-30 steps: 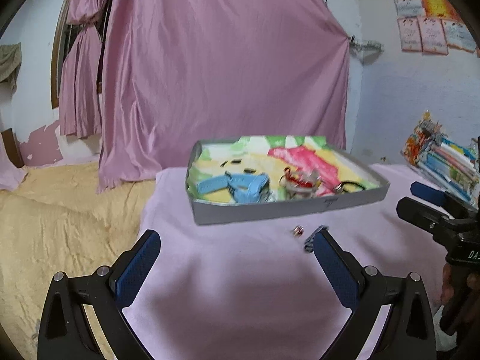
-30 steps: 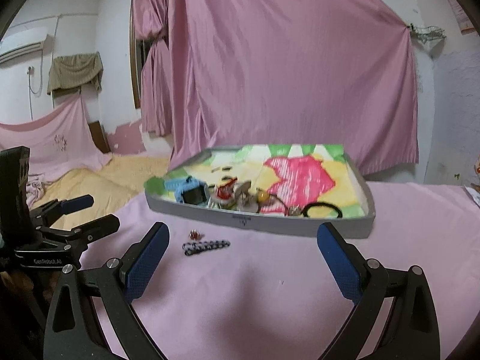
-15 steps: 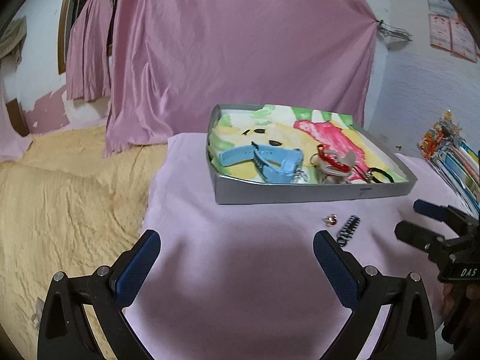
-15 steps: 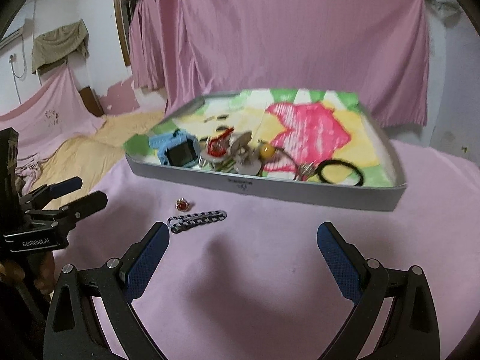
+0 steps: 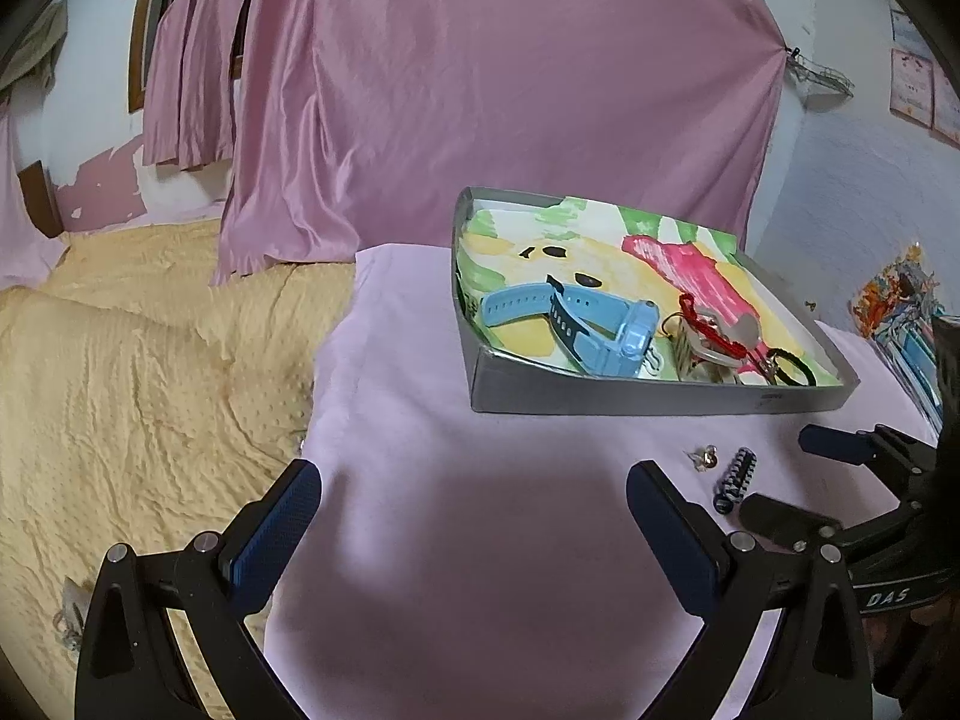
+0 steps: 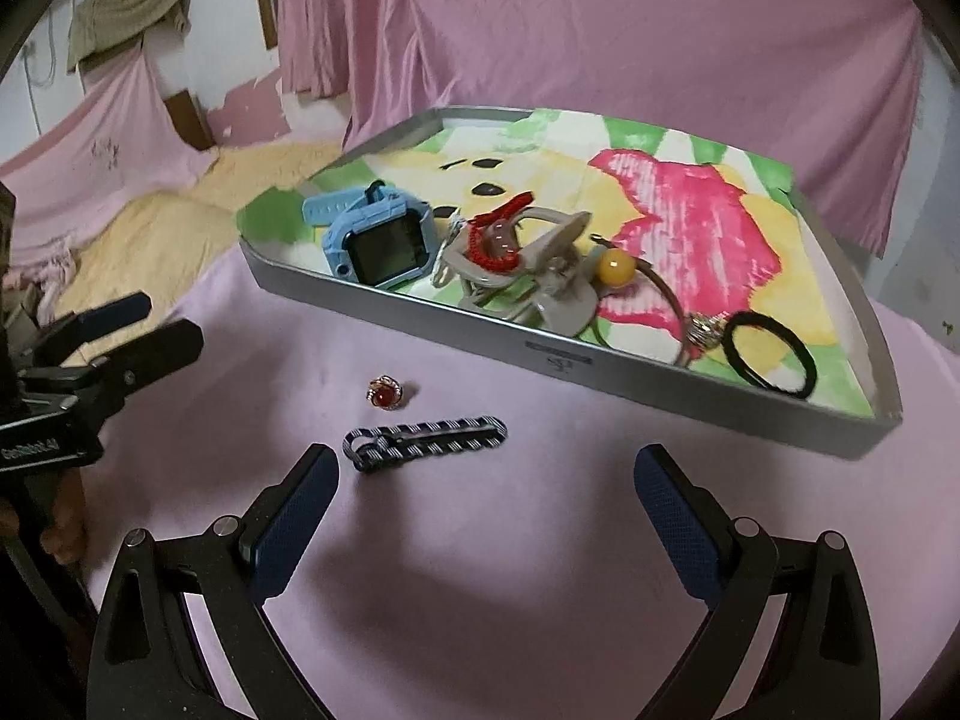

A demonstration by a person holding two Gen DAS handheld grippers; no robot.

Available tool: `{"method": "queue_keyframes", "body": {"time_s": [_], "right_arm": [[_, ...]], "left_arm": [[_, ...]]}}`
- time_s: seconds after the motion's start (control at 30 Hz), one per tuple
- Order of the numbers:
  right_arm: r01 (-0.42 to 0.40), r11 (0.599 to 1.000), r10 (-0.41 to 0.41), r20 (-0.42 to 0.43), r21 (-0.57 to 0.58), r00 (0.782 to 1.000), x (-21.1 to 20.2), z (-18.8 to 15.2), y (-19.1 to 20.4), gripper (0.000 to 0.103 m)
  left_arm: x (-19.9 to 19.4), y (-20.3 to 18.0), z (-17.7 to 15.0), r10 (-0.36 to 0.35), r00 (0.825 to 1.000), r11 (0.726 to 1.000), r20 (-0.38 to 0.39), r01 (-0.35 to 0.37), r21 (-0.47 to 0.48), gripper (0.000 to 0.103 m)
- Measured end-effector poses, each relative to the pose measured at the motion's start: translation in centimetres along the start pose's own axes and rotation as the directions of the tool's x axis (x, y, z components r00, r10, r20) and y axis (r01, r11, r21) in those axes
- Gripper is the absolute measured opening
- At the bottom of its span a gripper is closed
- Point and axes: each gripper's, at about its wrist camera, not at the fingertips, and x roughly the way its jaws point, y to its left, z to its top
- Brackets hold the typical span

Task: Organize jewelry
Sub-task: 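Withdraw both open tools toward the black beaded strip and gold charm, then grasp the black beaded strip with the right tool while the left tool grasps the gold charm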

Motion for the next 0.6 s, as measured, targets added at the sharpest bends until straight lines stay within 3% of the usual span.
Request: {"method": "queue_keyframes", "body": {"time_s": [0.23, 0.6], "right_arm": [[0.022, 1.000, -0.022, -0.038, -0.008, 0.999, 1.2, 0.7, 0.4, 0.097], [0.063, 0.997, -0.061, -0.042, 0.037, 0.997, 1.4, 0.8, -2.5, 0.097]], "left_arm": [[0.5, 0.3, 0.3, -0.021, 1.000, 1.000, -0.014, 0.020, -0.016, 0.102], [1.3, -1.7, 0.4, -0.079, 0.996, 0.996, -0.045, 0.081, 0.027, 0.102]]}}
